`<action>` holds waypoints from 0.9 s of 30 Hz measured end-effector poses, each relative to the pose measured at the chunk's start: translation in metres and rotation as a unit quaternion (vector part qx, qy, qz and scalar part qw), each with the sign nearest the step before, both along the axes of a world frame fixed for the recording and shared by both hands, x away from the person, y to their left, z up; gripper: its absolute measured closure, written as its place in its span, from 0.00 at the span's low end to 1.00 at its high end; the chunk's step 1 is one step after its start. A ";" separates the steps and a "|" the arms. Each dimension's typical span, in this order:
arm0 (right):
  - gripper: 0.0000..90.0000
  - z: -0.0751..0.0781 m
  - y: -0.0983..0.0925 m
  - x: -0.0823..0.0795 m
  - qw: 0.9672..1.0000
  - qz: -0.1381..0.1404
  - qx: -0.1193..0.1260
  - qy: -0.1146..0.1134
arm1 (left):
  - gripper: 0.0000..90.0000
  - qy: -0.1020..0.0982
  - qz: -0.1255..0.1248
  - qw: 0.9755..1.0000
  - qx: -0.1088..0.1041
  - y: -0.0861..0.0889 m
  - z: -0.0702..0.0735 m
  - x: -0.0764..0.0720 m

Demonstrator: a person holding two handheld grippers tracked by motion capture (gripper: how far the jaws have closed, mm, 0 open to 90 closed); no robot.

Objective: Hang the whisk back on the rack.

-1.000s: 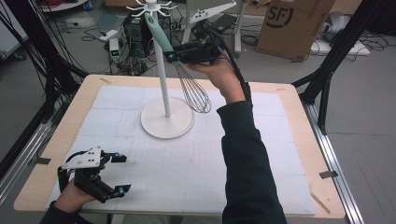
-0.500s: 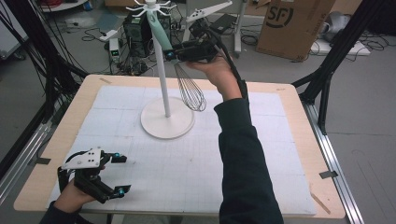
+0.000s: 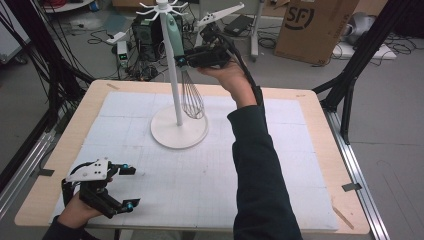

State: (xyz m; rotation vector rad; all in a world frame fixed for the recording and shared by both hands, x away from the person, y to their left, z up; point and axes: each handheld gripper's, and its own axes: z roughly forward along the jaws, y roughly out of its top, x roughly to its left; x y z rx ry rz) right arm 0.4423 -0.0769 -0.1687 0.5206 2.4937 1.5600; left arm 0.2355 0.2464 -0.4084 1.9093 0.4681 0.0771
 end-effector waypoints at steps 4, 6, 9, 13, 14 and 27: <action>0.68 0.000 -0.002 -0.004 1.000 0.013 0.008 -0.006 | 0.02 -0.001 0.000 1.000 -0.001 0.001 0.001 0.000; 0.66 0.001 -0.003 -0.007 1.000 0.023 0.010 -0.006 | 0.02 0.000 0.001 1.000 -0.001 0.001 0.000 0.000; 0.63 0.001 -0.006 -0.011 0.999 0.038 0.017 -0.003 | 0.02 -0.001 0.001 1.000 0.002 0.001 0.000 -0.001; 0.58 -0.001 -0.012 -0.022 0.997 0.071 0.025 -0.002 | 0.02 0.001 0.000 1.000 0.000 0.002 0.000 0.000; 0.57 -0.002 -0.014 -0.024 0.997 0.078 0.029 -0.003 | 0.02 -0.001 0.001 1.000 0.000 0.002 0.000 0.000; 0.32 -0.023 -0.041 -0.052 0.991 0.118 0.058 0.019 | 0.02 0.006 0.006 1.000 -0.014 0.005 0.002 0.000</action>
